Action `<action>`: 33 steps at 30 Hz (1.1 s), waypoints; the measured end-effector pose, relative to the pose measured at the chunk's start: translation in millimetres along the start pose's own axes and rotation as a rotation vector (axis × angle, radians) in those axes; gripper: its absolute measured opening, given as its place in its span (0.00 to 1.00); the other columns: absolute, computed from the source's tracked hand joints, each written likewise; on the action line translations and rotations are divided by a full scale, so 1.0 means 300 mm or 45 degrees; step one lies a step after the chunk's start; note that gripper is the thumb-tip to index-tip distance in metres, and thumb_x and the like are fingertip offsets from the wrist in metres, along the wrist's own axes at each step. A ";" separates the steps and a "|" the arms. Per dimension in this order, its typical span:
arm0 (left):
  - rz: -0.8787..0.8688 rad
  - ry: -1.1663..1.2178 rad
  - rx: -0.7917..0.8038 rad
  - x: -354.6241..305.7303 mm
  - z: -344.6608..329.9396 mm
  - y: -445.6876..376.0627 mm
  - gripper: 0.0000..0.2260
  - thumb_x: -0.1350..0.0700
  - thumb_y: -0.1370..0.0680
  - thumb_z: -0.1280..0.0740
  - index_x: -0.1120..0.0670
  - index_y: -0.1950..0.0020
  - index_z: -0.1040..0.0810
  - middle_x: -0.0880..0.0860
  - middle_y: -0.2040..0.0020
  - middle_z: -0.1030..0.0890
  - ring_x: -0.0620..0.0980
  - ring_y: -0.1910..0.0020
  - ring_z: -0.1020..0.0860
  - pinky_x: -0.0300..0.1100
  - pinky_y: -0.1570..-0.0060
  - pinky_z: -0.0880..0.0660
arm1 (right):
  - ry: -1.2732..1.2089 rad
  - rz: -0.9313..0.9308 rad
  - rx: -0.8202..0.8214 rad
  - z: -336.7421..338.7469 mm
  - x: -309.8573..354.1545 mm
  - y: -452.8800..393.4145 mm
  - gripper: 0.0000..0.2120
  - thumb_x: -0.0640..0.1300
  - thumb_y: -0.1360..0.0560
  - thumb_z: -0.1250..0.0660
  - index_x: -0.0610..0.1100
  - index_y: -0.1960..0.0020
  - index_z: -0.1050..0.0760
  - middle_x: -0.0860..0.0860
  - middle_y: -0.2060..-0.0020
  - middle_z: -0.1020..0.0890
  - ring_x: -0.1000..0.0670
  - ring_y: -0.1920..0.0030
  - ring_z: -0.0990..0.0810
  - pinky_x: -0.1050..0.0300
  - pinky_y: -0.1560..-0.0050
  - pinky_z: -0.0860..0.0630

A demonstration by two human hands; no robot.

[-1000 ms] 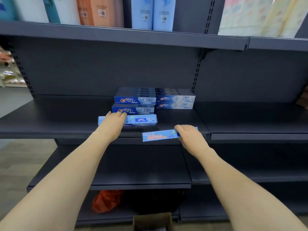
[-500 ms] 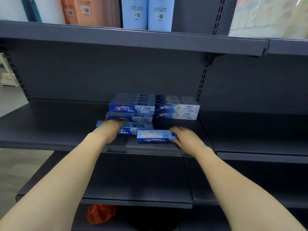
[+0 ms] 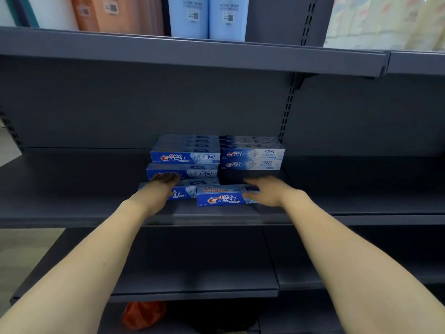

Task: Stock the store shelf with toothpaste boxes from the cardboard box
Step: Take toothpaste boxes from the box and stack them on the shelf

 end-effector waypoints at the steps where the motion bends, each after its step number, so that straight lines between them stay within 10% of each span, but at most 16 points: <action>1: 0.002 0.014 -0.006 -0.001 0.008 0.001 0.25 0.56 0.17 0.46 0.56 0.22 0.52 0.54 0.22 0.51 0.53 0.24 0.50 0.44 0.26 0.52 | -0.029 -0.030 -0.006 0.015 0.004 -0.001 0.29 0.59 0.21 0.44 0.50 0.24 0.43 0.51 0.25 0.38 0.48 0.26 0.39 0.54 0.28 0.39; 10: -0.085 -0.073 -0.108 0.056 0.046 0.044 0.29 0.47 0.21 0.40 0.53 0.23 0.46 0.51 0.24 0.42 0.52 0.26 0.41 0.45 0.31 0.36 | 0.084 -0.093 0.062 0.040 0.051 0.006 0.32 0.59 0.24 0.37 0.48 0.25 0.40 0.50 0.27 0.35 0.47 0.29 0.34 0.53 0.31 0.35; 15: -0.042 -0.108 -0.052 0.115 0.050 0.080 0.27 0.47 0.21 0.39 0.51 0.24 0.43 0.50 0.28 0.34 0.51 0.33 0.31 0.44 0.40 0.29 | 0.181 -0.050 -0.027 0.009 0.068 -0.004 0.22 0.48 0.26 0.31 0.47 0.34 0.31 0.46 0.40 0.23 0.46 0.43 0.25 0.55 0.48 0.27; 21: 0.128 -0.148 -0.100 0.198 0.047 0.100 0.23 0.41 0.23 0.38 0.49 0.31 0.32 0.49 0.38 0.24 0.51 0.44 0.23 0.43 0.53 0.25 | 0.147 0.019 0.009 0.159 0.143 0.002 0.24 0.49 0.26 0.30 0.49 0.32 0.31 0.49 0.34 0.27 0.46 0.37 0.28 0.54 0.39 0.29; 33: 0.049 -0.105 -0.513 0.218 0.041 0.140 0.44 0.39 0.31 0.30 0.58 0.24 0.44 0.56 0.24 0.42 0.55 0.26 0.40 0.48 0.28 0.44 | 0.112 0.116 -0.147 0.052 0.423 -0.136 0.24 0.47 0.21 0.38 0.48 0.27 0.37 0.46 0.31 0.30 0.43 0.35 0.29 0.50 0.37 0.28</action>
Point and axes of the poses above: each hand's wrist, its own y-axis away from the middle knuckle, its own z-axis out of the back of the hand, x = y × z, the point moved 1 cm from there along -y, towards the middle knuckle
